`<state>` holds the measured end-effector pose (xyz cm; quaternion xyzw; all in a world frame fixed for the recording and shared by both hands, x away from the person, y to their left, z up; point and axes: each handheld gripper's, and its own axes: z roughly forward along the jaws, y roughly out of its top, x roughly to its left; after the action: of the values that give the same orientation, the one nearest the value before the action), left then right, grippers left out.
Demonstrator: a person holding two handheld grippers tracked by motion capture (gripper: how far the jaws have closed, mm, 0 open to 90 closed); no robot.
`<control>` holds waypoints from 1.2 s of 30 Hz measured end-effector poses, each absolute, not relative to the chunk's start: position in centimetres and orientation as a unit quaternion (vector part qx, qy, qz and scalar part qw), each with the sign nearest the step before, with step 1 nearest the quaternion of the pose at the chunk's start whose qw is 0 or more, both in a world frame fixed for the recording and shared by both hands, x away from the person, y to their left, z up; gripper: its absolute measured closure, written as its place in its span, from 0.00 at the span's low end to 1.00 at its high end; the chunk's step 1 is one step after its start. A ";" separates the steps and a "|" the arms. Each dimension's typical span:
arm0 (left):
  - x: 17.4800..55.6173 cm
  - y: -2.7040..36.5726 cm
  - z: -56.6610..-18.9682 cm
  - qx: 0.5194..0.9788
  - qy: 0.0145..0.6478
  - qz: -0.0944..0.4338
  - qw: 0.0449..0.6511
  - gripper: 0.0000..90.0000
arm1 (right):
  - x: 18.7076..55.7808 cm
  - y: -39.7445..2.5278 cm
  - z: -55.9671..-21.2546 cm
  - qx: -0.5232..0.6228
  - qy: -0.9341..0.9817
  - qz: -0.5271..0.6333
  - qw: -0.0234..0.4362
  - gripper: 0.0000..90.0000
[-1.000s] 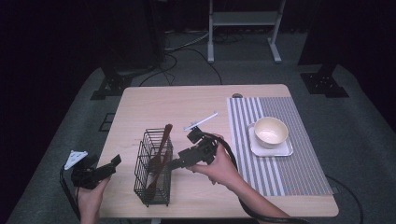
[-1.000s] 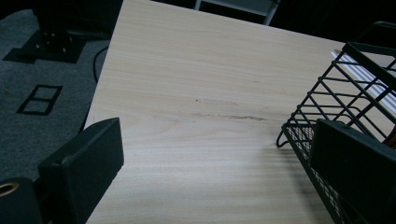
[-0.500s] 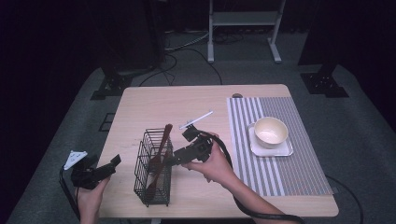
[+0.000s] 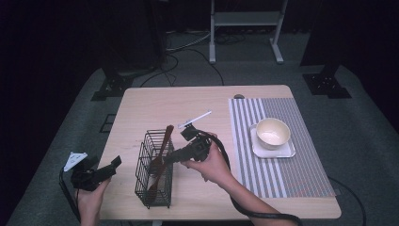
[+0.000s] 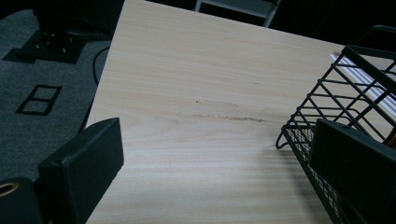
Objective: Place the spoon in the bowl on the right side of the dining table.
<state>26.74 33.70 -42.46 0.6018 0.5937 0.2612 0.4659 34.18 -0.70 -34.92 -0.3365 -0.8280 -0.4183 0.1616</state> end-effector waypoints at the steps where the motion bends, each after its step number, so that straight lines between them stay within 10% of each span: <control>1: 26.7 33.7 -42.5 0.602 0.594 0.261 0.466 0.03 | 34.2 -0.7 -34.9 -0.336 -0.828 -0.419 0.161 0.67; 12: 26.7 33.8 -42.4 0.601 0.594 0.262 0.466 0.03 | 34.2 -0.5 -34.8 -0.331 -0.827 -0.426 0.158 0.91; 36: 26.7 33.7 -42.5 0.602 0.595 0.261 0.465 0.03 | 34.4 -3.2 -32.8 -0.346 -0.798 -0.464 0.165 0.93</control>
<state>26.75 33.74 -42.52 0.6016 0.5948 0.2613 0.4647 34.39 -3.25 -32.76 -0.3460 -0.7984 -0.4644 0.1650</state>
